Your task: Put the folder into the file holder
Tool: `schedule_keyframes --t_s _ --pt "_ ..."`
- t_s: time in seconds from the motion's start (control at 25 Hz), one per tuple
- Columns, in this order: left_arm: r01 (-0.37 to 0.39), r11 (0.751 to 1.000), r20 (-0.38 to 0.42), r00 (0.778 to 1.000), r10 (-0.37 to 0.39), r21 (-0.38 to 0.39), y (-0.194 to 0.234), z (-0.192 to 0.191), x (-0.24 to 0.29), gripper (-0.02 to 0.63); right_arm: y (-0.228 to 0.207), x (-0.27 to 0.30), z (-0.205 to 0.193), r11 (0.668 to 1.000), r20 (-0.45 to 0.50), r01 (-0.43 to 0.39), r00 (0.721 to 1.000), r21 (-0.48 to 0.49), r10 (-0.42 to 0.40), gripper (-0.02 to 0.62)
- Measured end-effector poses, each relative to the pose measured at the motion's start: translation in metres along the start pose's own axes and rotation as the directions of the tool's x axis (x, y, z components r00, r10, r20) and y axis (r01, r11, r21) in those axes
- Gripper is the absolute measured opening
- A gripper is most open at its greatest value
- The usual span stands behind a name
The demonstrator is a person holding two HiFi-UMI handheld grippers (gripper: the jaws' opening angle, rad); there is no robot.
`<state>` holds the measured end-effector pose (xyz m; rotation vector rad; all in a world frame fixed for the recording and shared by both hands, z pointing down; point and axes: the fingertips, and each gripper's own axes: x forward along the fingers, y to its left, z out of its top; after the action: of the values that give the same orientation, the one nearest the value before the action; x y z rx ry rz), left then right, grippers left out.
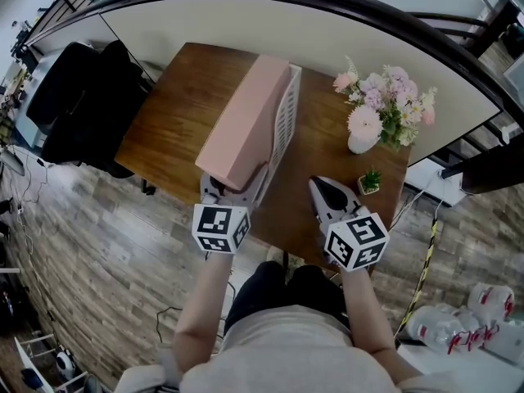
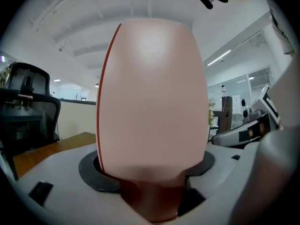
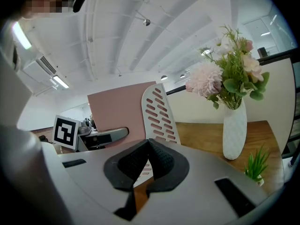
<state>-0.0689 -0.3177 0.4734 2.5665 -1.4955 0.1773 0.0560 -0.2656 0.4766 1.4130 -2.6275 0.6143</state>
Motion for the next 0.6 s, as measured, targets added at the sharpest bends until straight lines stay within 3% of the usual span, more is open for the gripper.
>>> schedule_keyframes --t_s 0.32,0.6 --pt "-0.054 0.996 0.035 0.998 0.057 -0.076 0.009 0.008 -0.009 0.477 0.007 -0.004 0.004 1.0 0.009 -0.011 1.0 -0.018 0.011 0.009" --pt "-0.065 0.992 0.046 0.996 0.07 -0.107 0.005 0.014 -0.022 0.485 0.013 -0.01 0.014 0.999 0.028 -0.02 0.999 -0.04 0.021 0.009"
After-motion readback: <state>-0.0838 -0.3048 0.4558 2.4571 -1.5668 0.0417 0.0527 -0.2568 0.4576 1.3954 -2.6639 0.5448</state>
